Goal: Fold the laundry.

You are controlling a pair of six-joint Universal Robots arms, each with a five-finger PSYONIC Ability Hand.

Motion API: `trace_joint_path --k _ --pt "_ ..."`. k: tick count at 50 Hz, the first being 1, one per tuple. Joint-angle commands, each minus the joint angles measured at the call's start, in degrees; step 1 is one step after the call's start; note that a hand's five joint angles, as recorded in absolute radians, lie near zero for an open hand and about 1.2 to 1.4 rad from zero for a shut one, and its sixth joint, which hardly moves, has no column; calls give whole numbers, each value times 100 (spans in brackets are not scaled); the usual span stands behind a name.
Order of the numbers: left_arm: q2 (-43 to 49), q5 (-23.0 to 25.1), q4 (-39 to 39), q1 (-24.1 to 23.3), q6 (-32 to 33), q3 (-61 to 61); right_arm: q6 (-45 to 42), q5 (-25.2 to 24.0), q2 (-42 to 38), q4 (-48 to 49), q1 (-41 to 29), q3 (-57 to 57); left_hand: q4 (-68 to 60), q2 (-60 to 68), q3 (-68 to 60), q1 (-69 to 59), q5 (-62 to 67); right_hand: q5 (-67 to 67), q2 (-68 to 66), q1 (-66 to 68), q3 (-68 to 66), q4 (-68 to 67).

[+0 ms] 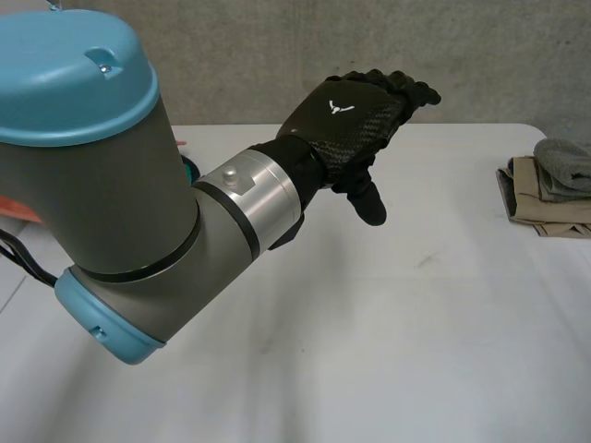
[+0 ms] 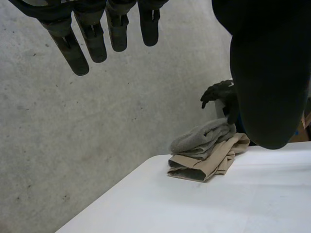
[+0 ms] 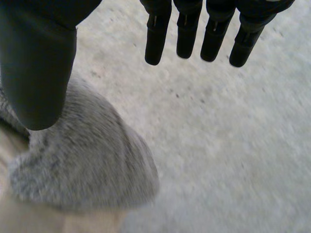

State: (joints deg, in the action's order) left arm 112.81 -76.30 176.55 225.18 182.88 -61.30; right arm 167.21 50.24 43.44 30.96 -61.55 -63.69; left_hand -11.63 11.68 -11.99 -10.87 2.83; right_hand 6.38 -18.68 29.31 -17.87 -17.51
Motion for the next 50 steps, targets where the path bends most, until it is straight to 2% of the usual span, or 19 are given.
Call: trace_joint_path --k 1,2,3,5,6,9,13,15,17,18,20,22,26,31,34,38,44,46,50 --pt "-101 19 2 -89 -15 -4 -609 257 235 -1643 626 338 58 -62 94 -18 -177 -410 640 -1702 558 522" --pt "-119 19 2 -106 -15 -4 -793 423 261 -1872 679 418 58 -62 94 -18 -177 -511 741 -1804 660 623" --pt "-145 19 2 -115 -15 -4 -1169 903 314 -2344 766 636 58 -62 94 -18 -177 -512 742 -1805 661 624" --pt "-233 27 11 -124 -24 -4 -1514 1512 393 -2725 846 857 91 -96 127 15 -211 -529 759 -1821 677 641" --pt "-268 19 11 -124 -24 4 -1837 2098 498 -3040 837 1084 125 -129 161 49 -244 -638 868 -1931 787 751" --pt "-365 -25 54 -115 -24 48 -2104 2892 630 -2921 680 1209 163 -168 199 87 -283 -638 868 -1931 787 751" --pt "-453 -183 186 -19 2 180 -1799 2676 1024 -2150 -30 781 163 -168 199 87 -283 -638 868 -1931 787 751" --pt "-497 -490 256 253 46 250 -1552 2500 1429 -1814 -278 385 163 -168 199 87 -283 -638 868 -1931 787 751" --pt "-514 -736 300 586 99 277 -1193 2167 2051 -1297 -646 -306 163 -168 199 87 -283 -638 868 -1931 787 751" --pt "-506 -929 335 1023 177 312 -1095 2052 2220 -1129 -752 -555 163 -168 199 87 -283 -638 868 -1931 787 751" --pt "-480 -1036 388 1517 309 329 -936 1797 2537 -786 -972 -1047 163 -168 199 87 -283 -638 868 -1931 787 751" --pt "-349 -1027 450 2210 615 321 -795 1437 2950 -390 -1394 -1733 163 -168 199 87 -283 -638 868 -1931 787 751" --pt "413 -983 738 3020 1387 347 -830 1278 3364 -20 -2088 -2709 91 -96 127 15 -211 -638 868 -1931 787 751" --pt "1426 -861 1337 3760 2558 549 -1181 1277 3426 -10 -2765 -3553 24 -28 60 -52 -144 -638 868 -1931 787 751" --pt "2162 -528 1635 4207 3059 864 -1541 1286 3391 -28 -2994 -3984 7 -12 44 -69 -127 -638 868 -1931 787 751" --pt "2945 -158 1698 4446 3131 1391 -2007 1295 3382 -19 -3056 -4415 -77 72 -41 -153 -43 -638 868 -1931 787 751" --pt "3738 -148 1707 4499 3140 2086 -2280 1295 3364 -28 -2977 -4688 -530 525 -494 -606 410 -638 868 -1931 787 751" --pt "3923 -210 1707 4508 3140 2315 -2289 1295 3364 -28 -2977 -4714 -1754 1750 -1718 -1830 1634 -638 868 -1931 787 751" --pt "4064 -219 1698 4508 3140 2500 -2280 1295 3355 -28 -2968 -4741 -2983 2979 -2947 -3059 2864 -638 868 -1931 787 751"
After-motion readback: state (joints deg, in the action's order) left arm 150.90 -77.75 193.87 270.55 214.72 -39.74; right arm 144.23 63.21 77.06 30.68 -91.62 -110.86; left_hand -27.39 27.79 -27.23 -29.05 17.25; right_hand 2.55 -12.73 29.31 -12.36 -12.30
